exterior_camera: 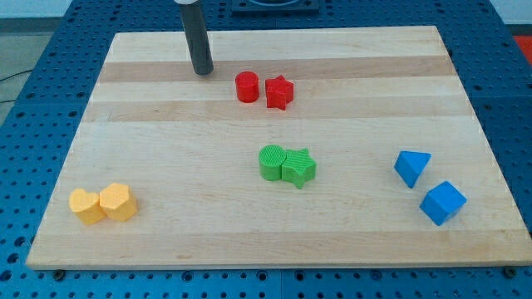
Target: Move the green star towards the top right
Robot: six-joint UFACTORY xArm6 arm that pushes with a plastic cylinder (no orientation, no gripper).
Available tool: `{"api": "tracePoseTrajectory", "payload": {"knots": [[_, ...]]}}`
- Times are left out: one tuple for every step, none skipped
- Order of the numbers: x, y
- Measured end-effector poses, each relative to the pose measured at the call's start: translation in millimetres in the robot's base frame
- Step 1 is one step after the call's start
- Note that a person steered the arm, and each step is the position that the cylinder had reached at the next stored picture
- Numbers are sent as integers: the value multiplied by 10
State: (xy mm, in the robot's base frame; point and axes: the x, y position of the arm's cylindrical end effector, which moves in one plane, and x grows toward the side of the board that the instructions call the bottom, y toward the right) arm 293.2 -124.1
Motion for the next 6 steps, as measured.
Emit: {"api": "tracePoseTrajectory", "payload": {"knots": [[202, 547], [267, 1427], [501, 1703], [870, 2359], [1700, 2354], [2390, 1898]]}}
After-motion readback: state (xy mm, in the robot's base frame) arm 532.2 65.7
